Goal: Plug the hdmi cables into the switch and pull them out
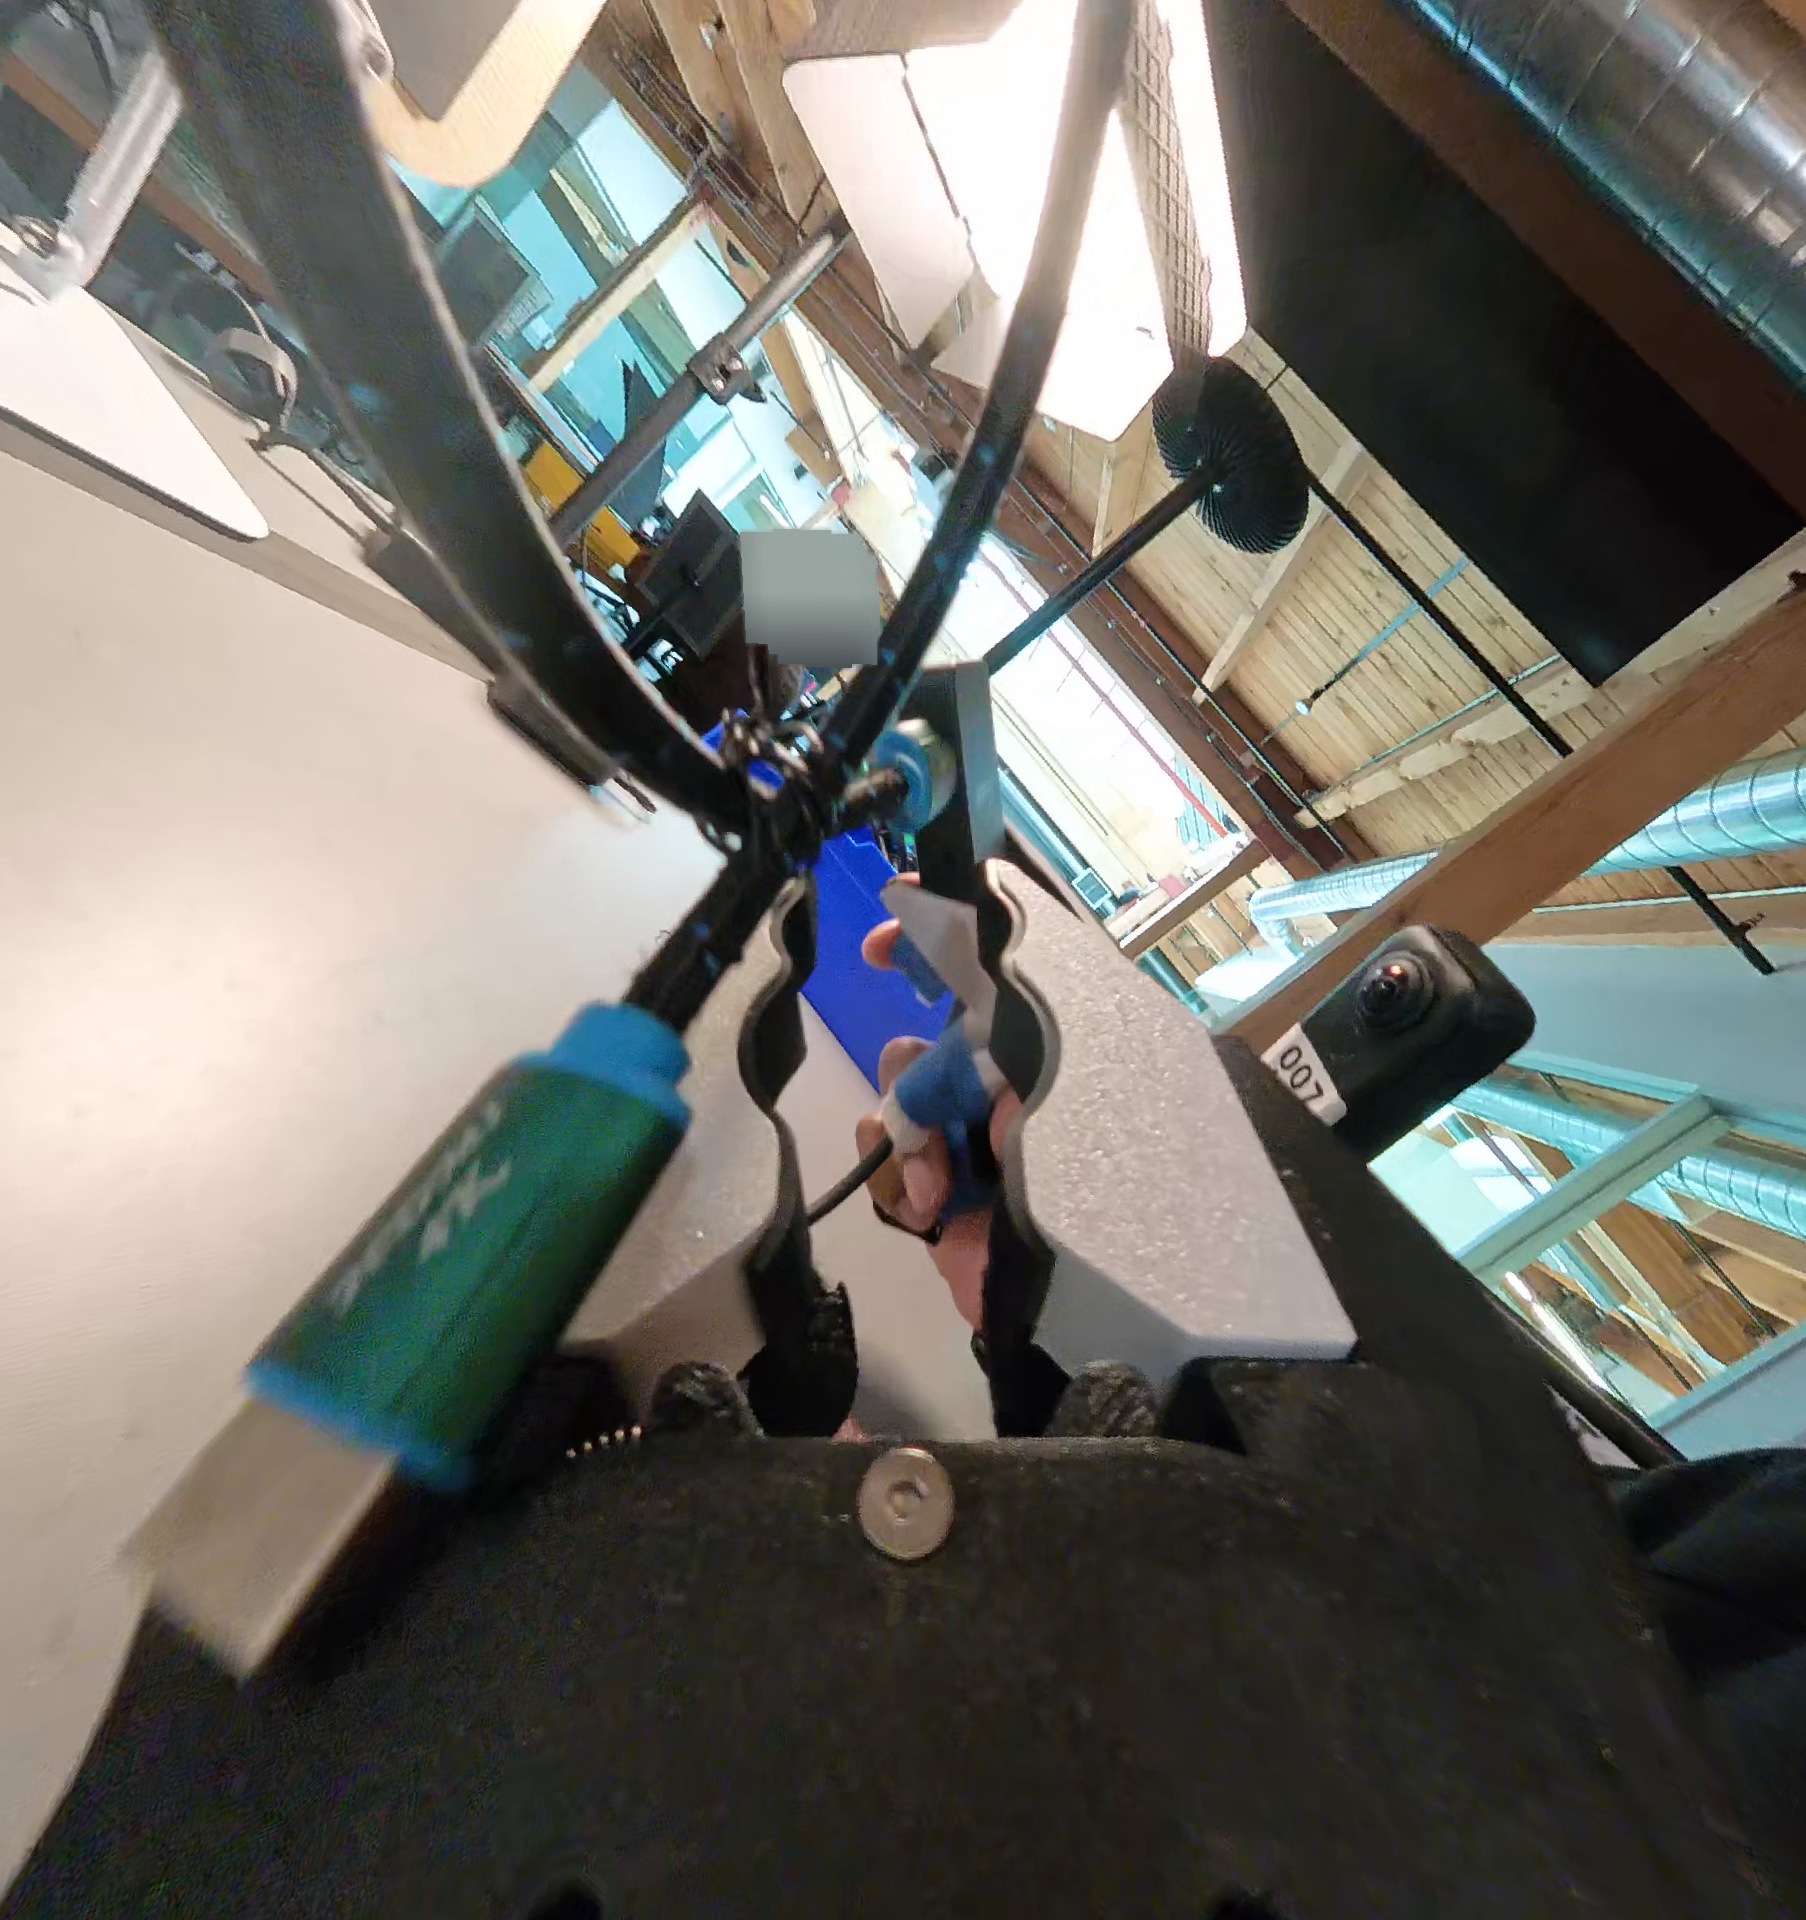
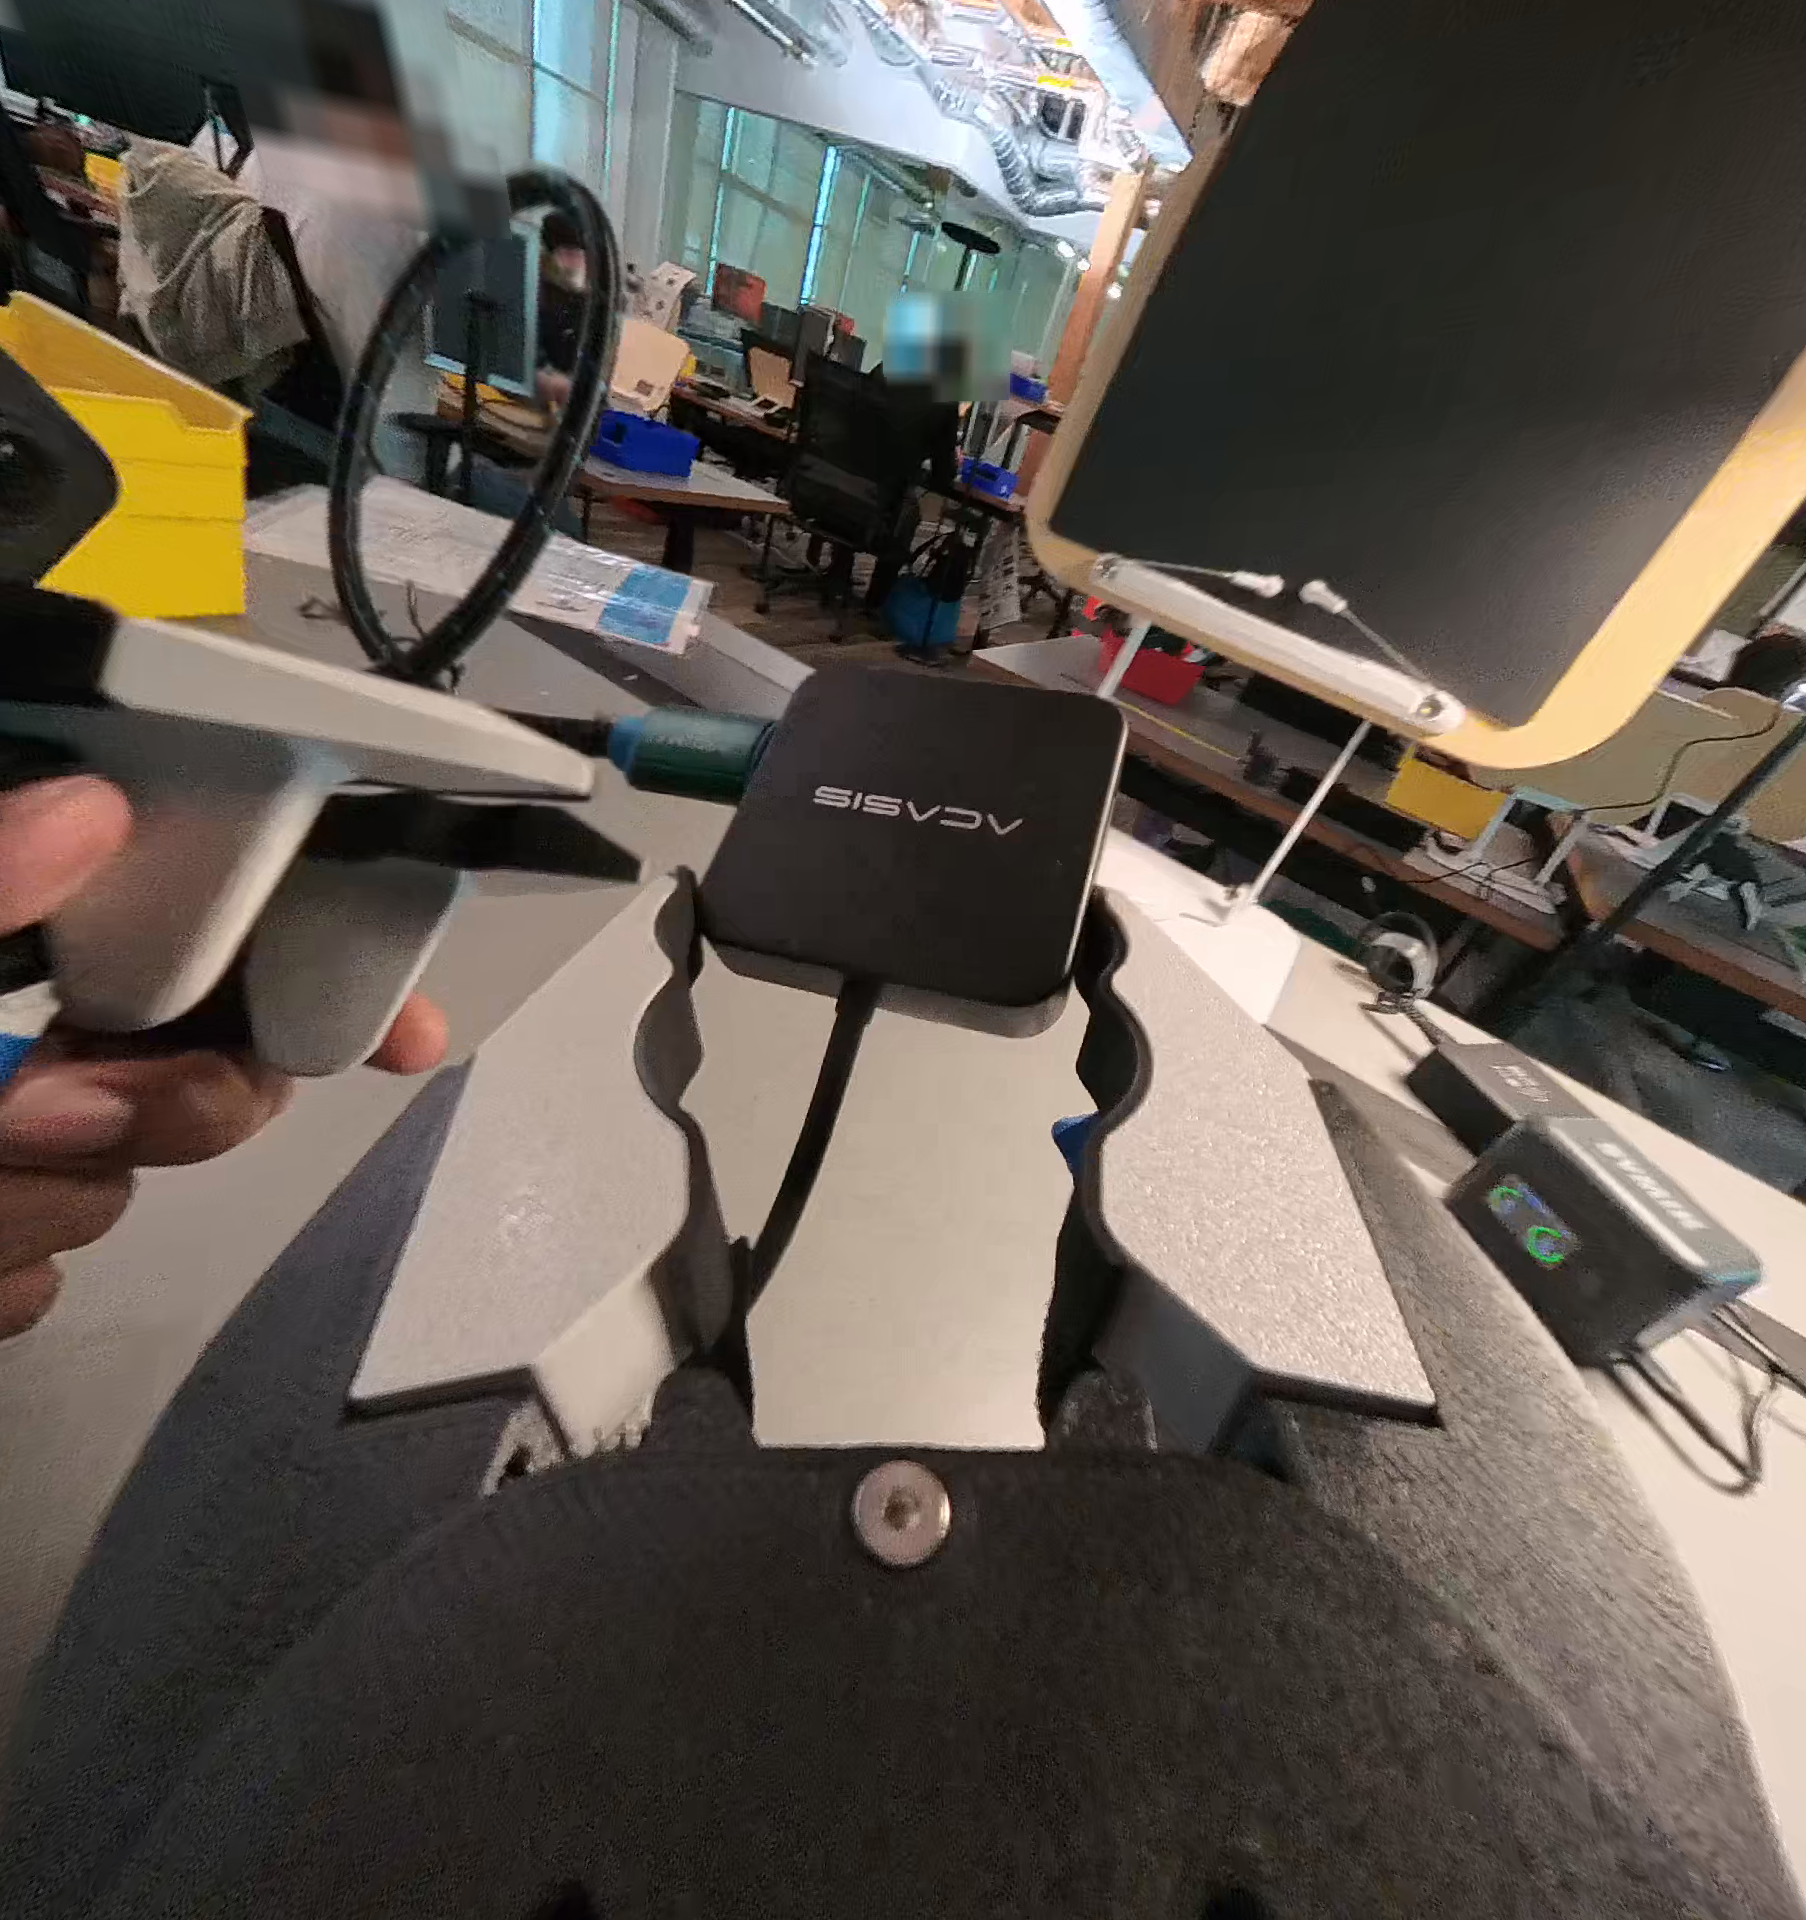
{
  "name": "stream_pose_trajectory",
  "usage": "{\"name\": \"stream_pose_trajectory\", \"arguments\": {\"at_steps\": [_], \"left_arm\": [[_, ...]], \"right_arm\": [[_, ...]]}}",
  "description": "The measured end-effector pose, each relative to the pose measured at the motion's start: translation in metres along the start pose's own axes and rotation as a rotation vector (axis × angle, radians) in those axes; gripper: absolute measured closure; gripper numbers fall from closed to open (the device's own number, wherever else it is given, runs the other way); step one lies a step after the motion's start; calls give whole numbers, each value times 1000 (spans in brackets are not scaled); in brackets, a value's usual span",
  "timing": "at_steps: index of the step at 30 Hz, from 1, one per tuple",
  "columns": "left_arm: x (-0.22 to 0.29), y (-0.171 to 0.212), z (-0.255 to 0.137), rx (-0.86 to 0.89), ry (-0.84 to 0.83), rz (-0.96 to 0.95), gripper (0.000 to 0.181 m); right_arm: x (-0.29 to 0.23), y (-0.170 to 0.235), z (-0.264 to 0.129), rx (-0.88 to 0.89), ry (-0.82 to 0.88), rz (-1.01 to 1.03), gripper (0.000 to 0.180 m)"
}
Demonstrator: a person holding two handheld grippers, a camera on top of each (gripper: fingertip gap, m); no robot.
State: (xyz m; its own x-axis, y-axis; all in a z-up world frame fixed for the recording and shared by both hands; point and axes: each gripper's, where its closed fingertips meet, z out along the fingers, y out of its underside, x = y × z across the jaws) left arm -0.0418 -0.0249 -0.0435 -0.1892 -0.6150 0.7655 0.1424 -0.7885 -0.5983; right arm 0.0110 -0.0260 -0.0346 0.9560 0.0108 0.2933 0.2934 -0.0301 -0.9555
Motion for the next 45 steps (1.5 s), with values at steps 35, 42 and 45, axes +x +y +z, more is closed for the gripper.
{"name": "stream_pose_trajectory", "arguments": {"at_steps": [35, 42, 45], "left_arm": [[-7, 65, -27, -386, -217, 390, 108], [-25, 35, -117, -269, -541, 527, 85], [-23, -8, -184, -131, -779, 654, 85]], "right_arm": [[308, 135, -339, -534, 749, 291, 90], [217, 99, -315, -360, 382, 375, 85], [175, 93, -302, -344, 266, 348, 86]]}}
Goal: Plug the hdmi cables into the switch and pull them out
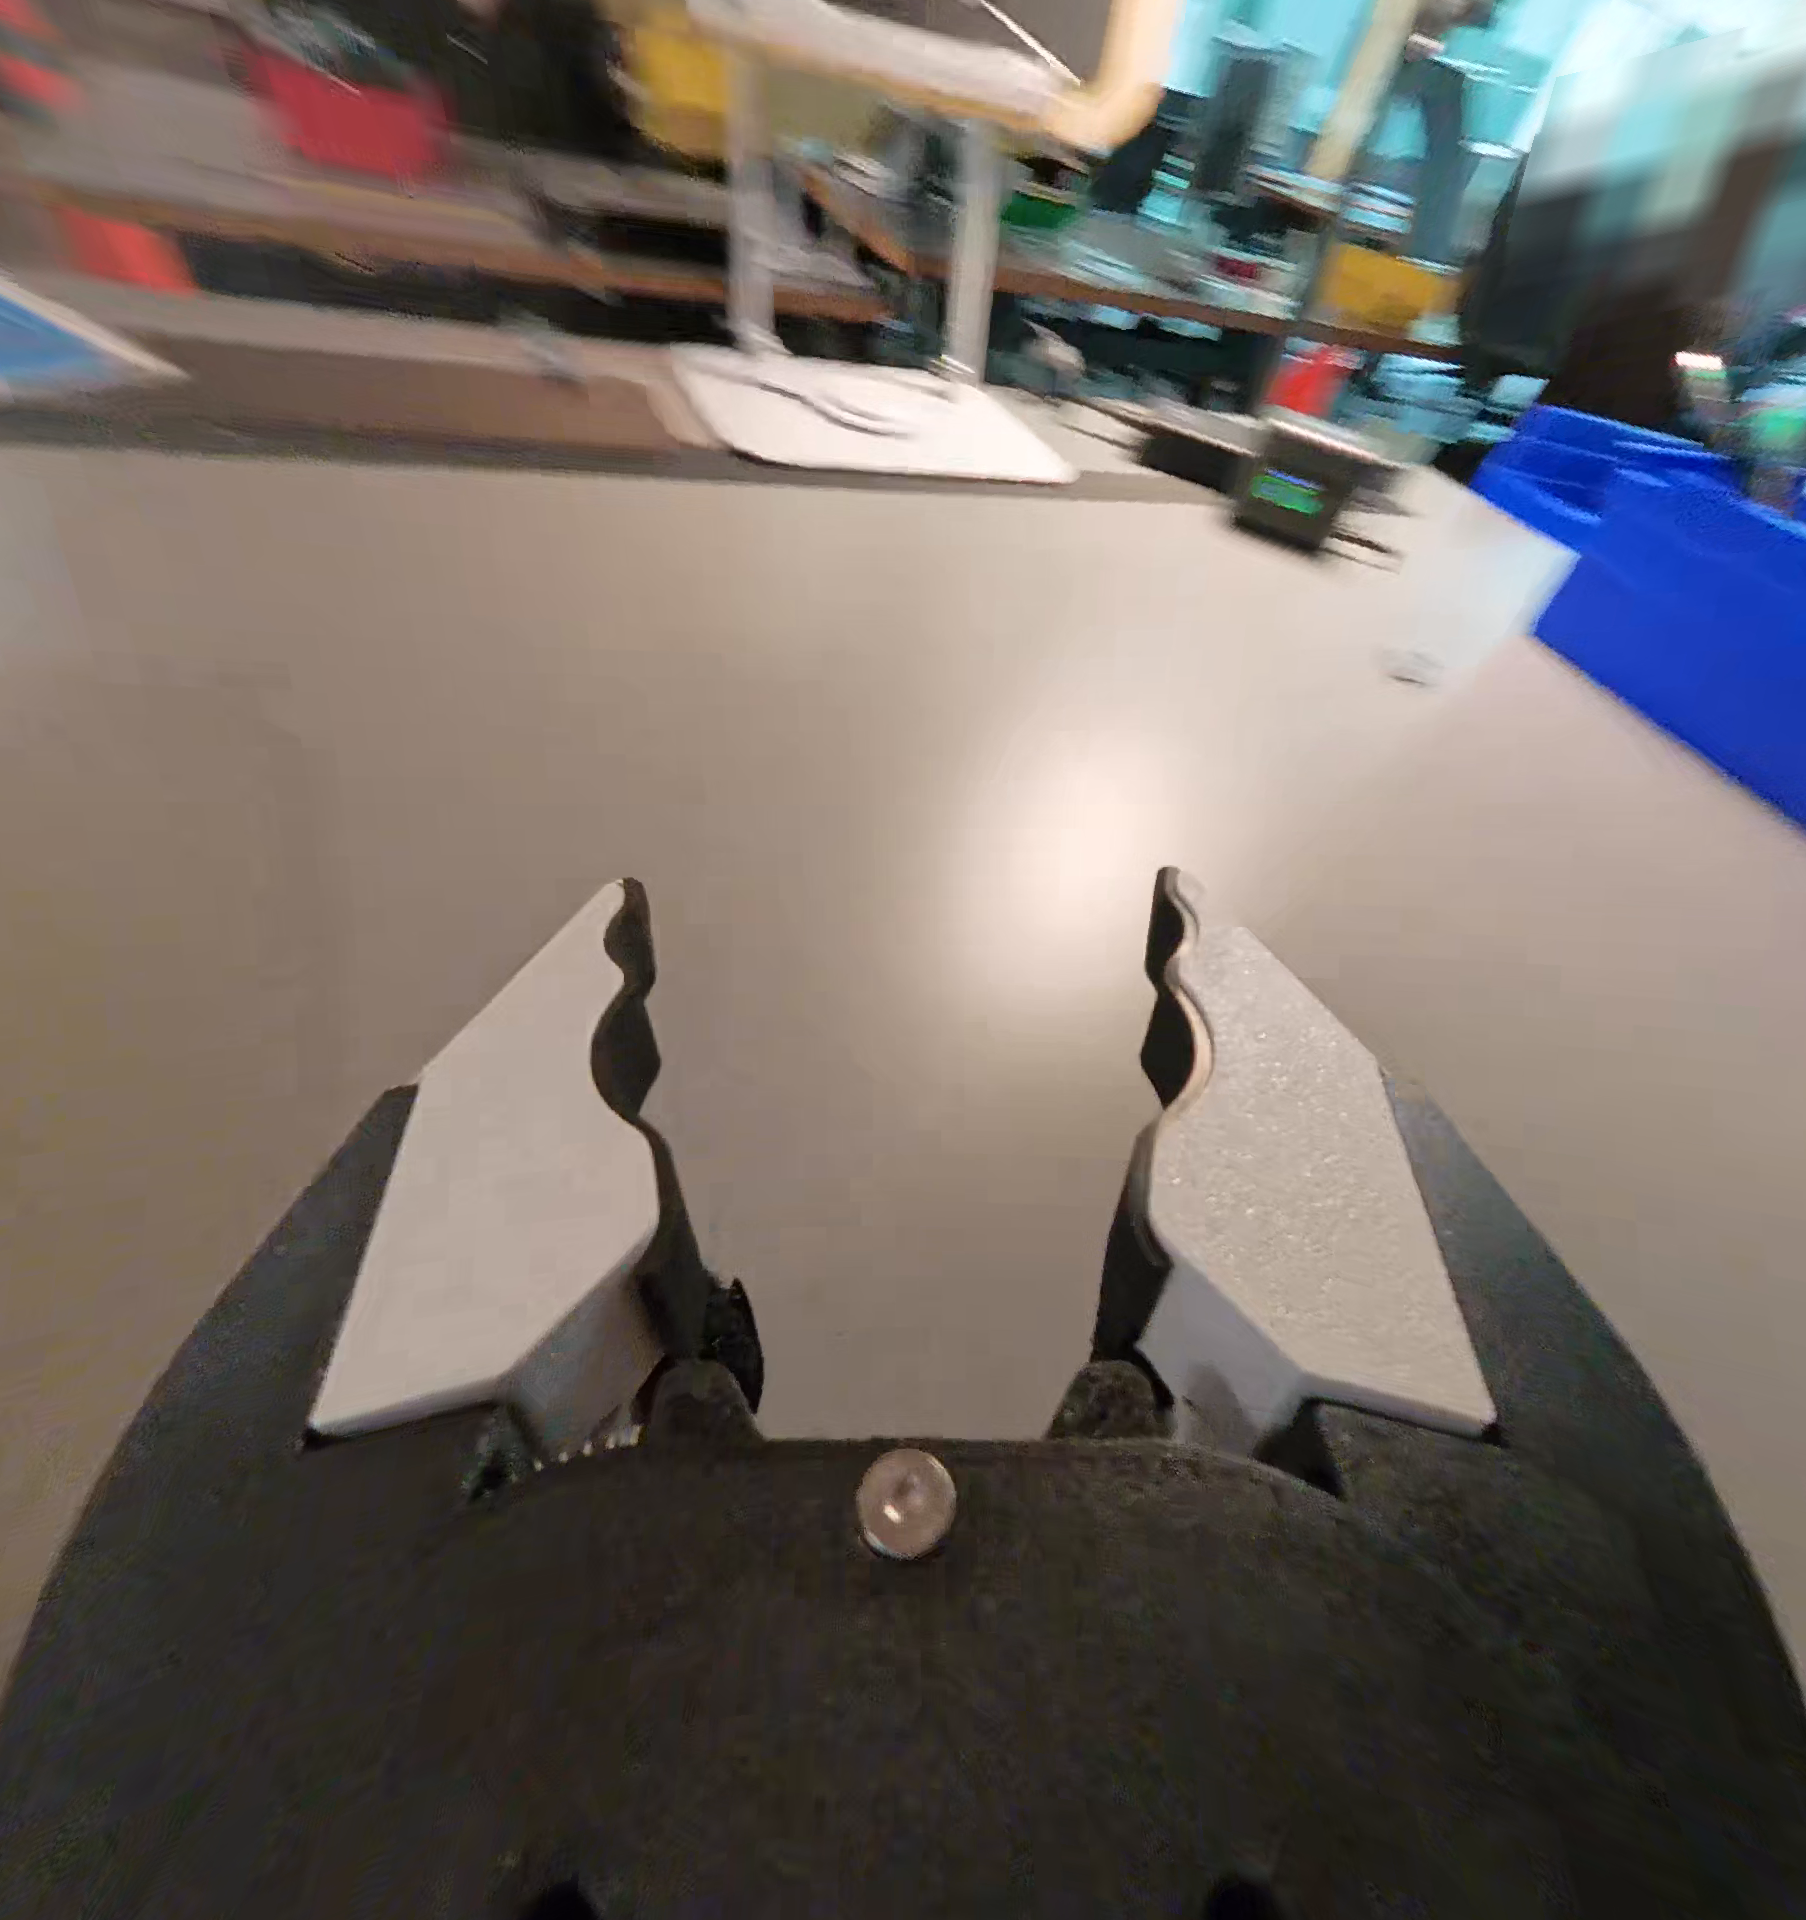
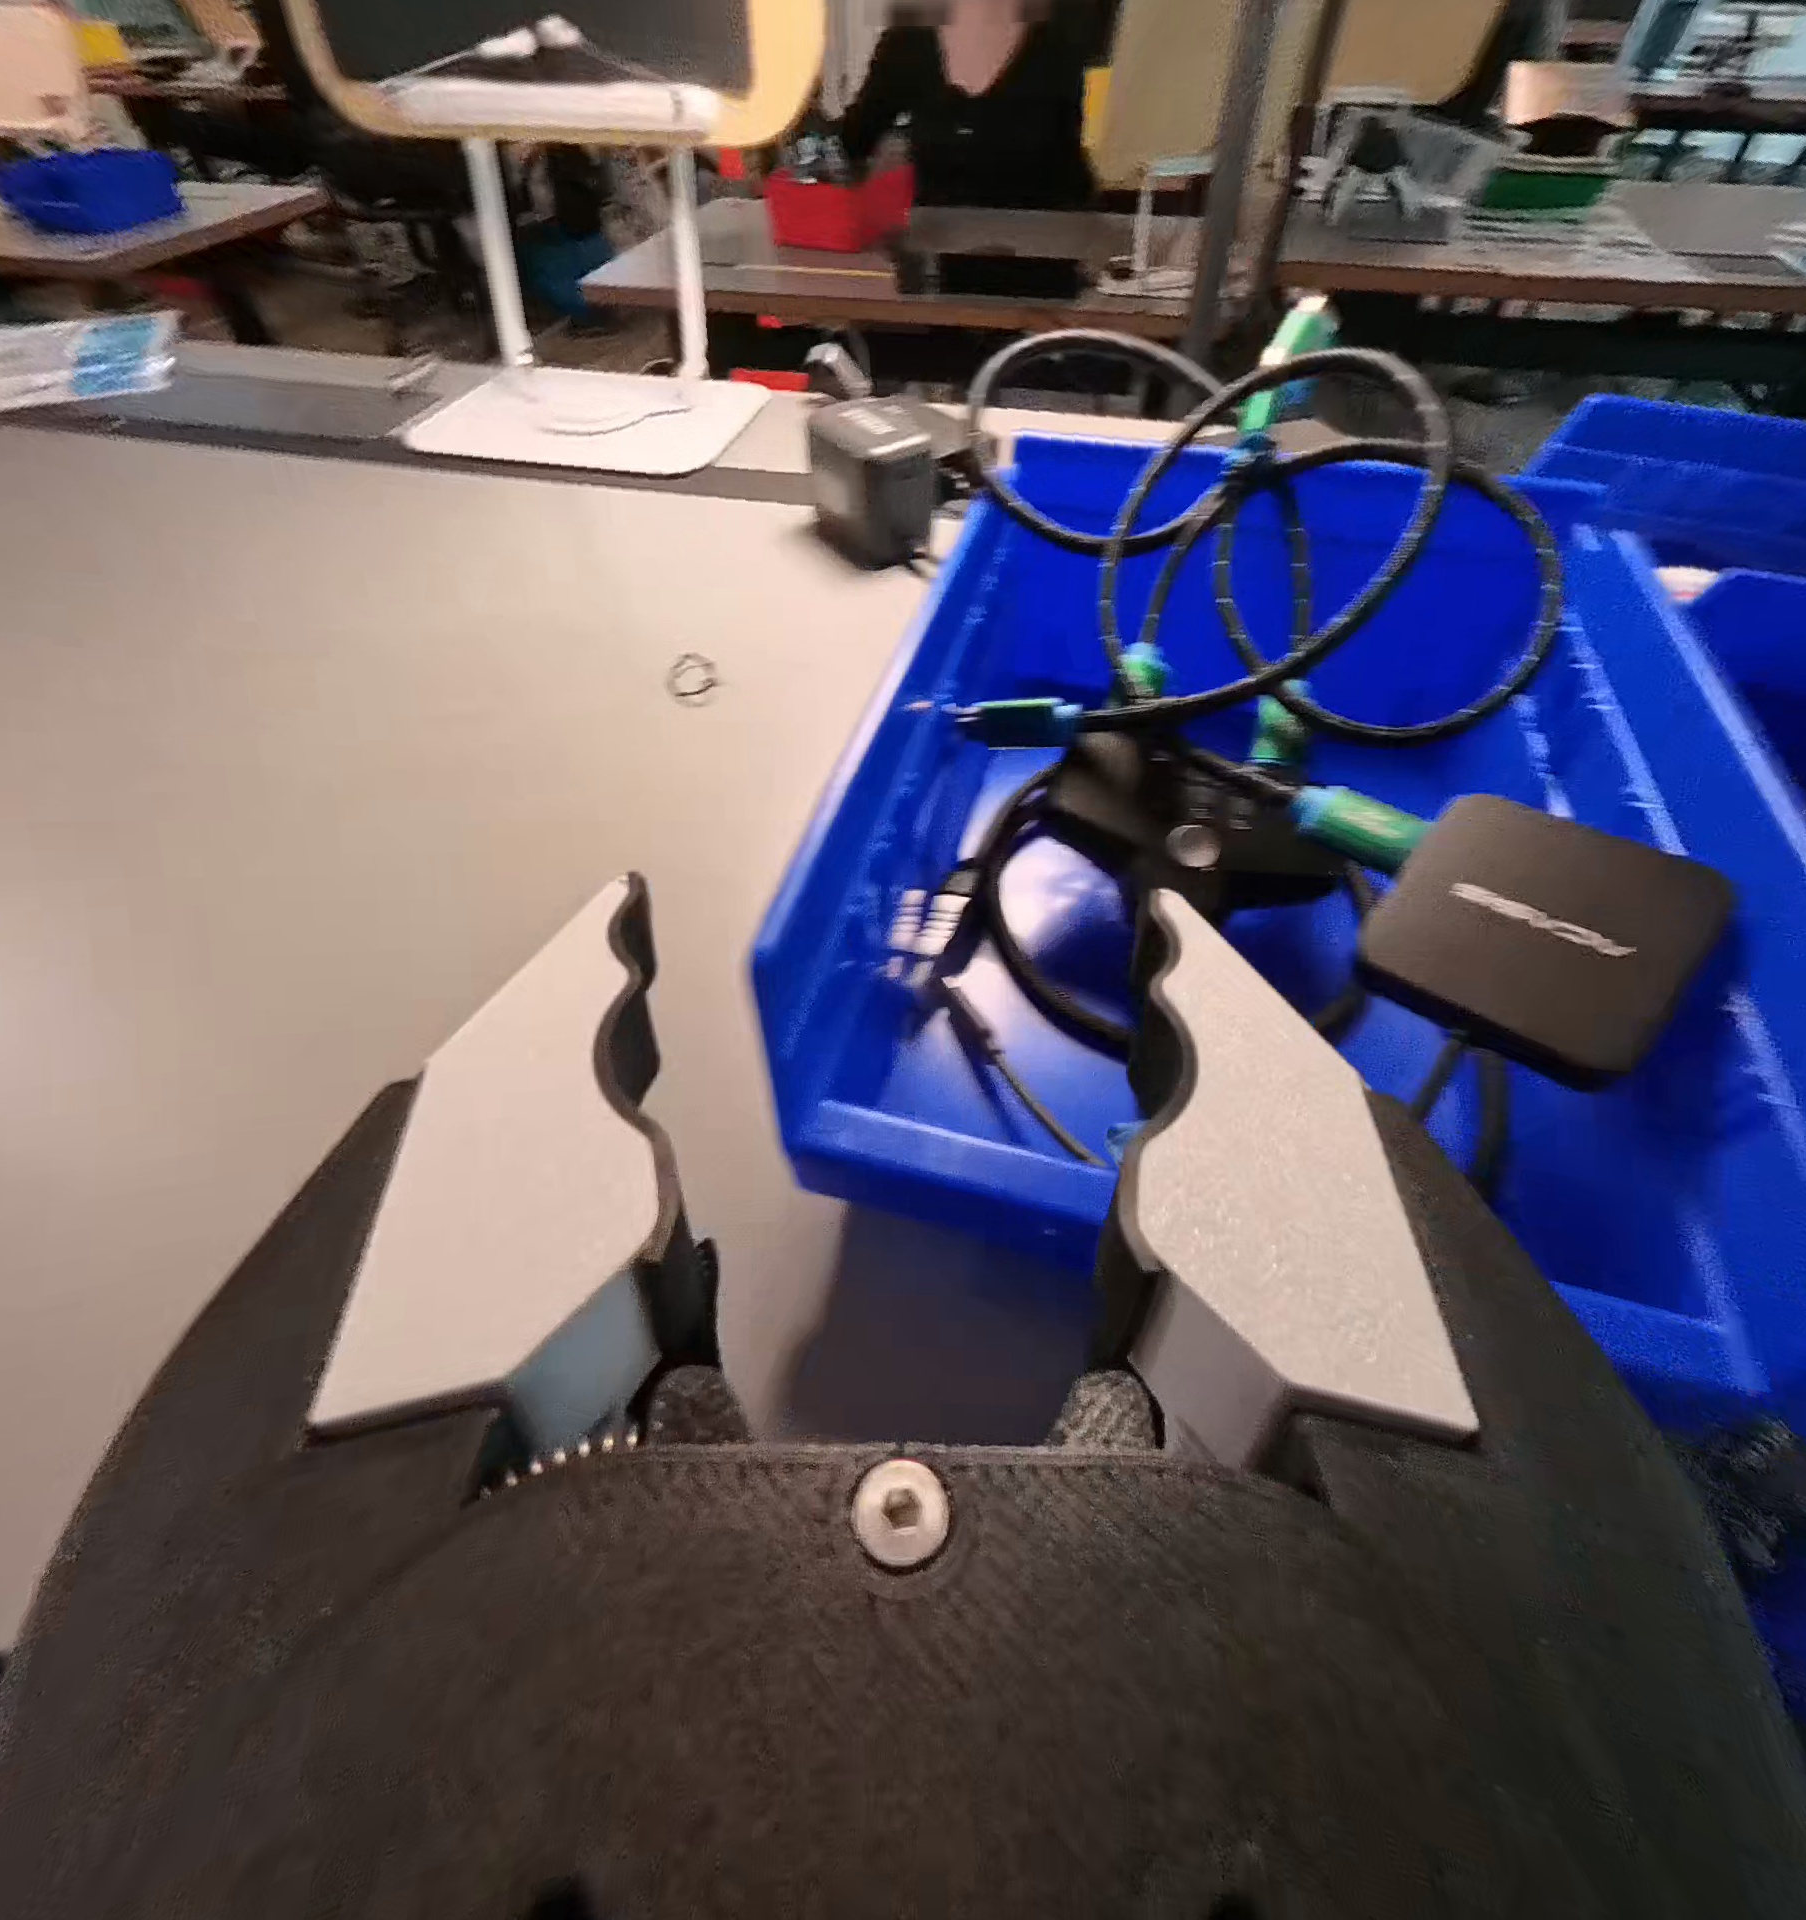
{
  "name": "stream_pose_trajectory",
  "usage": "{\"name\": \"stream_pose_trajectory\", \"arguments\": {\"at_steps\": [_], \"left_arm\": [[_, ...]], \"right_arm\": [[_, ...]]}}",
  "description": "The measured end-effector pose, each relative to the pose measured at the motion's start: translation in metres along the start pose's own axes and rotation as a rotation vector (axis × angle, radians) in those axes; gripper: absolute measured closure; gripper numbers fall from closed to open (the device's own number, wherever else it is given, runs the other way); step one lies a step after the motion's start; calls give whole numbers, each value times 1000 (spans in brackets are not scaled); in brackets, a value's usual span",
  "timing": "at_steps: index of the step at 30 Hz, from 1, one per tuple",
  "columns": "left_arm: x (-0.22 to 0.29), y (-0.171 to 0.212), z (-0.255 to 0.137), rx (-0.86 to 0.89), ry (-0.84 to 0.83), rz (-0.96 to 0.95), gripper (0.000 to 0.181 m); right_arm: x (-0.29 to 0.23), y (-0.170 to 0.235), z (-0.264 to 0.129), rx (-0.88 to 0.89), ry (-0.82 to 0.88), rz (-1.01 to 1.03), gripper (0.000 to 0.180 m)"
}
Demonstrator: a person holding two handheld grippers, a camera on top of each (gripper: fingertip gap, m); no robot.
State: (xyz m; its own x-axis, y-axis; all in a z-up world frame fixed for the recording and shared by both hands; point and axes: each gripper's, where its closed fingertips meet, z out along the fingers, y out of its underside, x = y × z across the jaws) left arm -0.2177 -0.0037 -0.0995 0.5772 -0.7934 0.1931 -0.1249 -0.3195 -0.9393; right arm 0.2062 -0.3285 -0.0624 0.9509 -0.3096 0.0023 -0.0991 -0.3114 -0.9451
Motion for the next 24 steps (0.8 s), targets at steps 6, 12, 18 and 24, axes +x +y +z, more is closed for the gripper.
{"name": "stream_pose_trajectory", "arguments": {"at_steps": [6, 12, 18, 24], "left_arm": [[-127, -42, -107, 88, -568, 157, 83], [-199, -26, -122, -55, -710, 86, 82], [-224, -6, -99, -135, -674, 62, 147], [-192, 2, -111, -109, -563, 146, 176]], "right_arm": [[-14, 14, 24, -74, 70, -104, 94], [0, 21, 52, -144, 195, -137, 129], [3, 28, 49, -144, 248, -145, 174], [-12, 43, 3, -105, 213, -118, 175]]}}
